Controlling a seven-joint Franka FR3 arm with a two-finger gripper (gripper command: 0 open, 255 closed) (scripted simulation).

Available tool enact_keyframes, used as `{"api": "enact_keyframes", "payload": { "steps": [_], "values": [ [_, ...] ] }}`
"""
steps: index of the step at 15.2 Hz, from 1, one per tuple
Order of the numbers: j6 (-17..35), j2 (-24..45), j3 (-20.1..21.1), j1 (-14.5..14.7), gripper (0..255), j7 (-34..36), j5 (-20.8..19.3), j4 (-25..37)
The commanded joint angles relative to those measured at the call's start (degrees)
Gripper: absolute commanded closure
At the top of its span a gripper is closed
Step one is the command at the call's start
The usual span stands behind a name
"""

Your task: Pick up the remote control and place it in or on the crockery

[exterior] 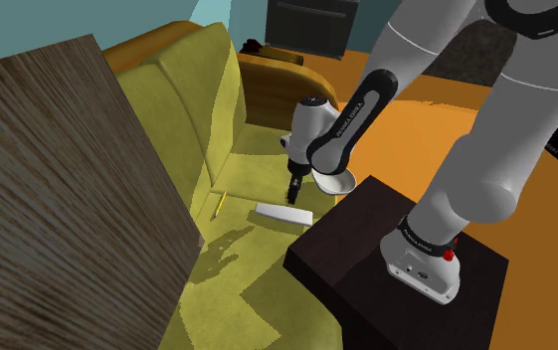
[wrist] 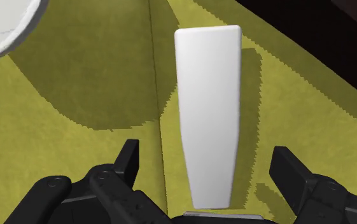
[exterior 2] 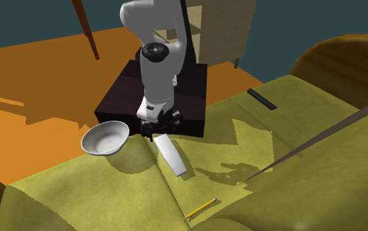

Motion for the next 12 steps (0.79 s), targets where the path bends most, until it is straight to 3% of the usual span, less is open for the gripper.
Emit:
{"api": "enact_keyframes", "payload": {
  "steps": [1, 4, 12],
  "values": [
    [5.22, 5.87, 0.37, 0.34, 0, -1.29, -0.56, 1.37],
    [11.08, 13.87, 0.62, 1.51, 0, -2.06, -2.06, 4.41],
    [16.57, 22.17, -0.68, 2.76, 0, -1.63, -2.39, 7.24]
  ]
}}
